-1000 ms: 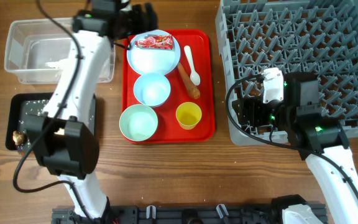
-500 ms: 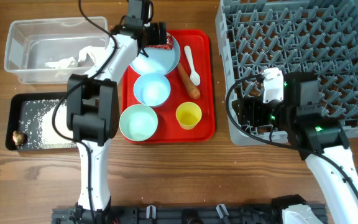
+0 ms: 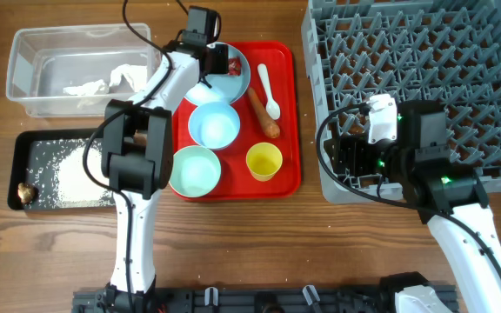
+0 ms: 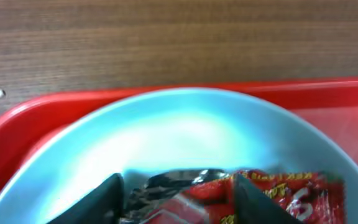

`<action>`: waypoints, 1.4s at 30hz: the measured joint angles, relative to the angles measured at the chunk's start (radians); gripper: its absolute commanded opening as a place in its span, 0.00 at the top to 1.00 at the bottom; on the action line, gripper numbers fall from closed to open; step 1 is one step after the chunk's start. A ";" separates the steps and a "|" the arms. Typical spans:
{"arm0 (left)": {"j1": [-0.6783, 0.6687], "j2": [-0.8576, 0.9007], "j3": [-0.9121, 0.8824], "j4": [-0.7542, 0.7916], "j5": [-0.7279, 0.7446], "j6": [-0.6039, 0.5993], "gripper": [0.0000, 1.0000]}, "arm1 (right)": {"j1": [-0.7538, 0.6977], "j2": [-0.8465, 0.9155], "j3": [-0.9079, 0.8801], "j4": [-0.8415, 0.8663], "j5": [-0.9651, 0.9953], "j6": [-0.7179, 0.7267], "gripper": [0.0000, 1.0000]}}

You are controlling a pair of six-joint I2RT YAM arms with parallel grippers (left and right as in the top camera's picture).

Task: Sort waste into correct bins and load items into the dishwasher rack
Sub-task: 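Return the left gripper to the plate and grasp the red candy wrapper, then carry the red wrapper to the clear bin and drop it in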

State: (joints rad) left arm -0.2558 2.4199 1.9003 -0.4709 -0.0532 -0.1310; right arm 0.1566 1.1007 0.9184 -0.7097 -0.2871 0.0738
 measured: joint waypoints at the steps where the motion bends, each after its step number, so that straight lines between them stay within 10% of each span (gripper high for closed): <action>1: -0.002 0.000 0.004 -0.016 -0.002 0.003 0.47 | 0.000 0.000 0.000 0.000 0.000 0.000 0.06; 7: -0.005 -0.013 0.014 -0.102 -0.002 0.059 0.15 | 0.000 0.032 0.000 0.000 0.000 0.000 0.06; 22: -0.007 -0.137 -0.001 -0.238 0.130 0.689 0.25 | 0.000 0.062 0.000 0.000 0.000 0.000 0.06; 31: -0.007 -0.057 -0.012 -0.220 0.146 0.834 0.22 | 0.000 0.062 0.000 -0.004 0.000 0.000 0.06; 36: -0.007 -0.045 -0.011 -0.171 0.160 0.840 0.50 | 0.000 0.062 0.000 -0.008 0.000 0.000 0.06; 40: -0.007 -0.037 -0.011 -0.161 0.166 0.846 0.96 | 0.000 0.063 0.000 -0.008 0.000 0.000 0.06; 42: -0.007 -0.034 -0.011 -0.161 0.167 0.834 0.96 | 0.000 0.063 0.000 -0.008 0.000 0.000 0.06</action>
State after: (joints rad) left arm -0.2630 2.3856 1.8896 -0.6315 0.1139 0.7029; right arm 0.1566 1.1633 0.9184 -0.7181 -0.2871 0.0738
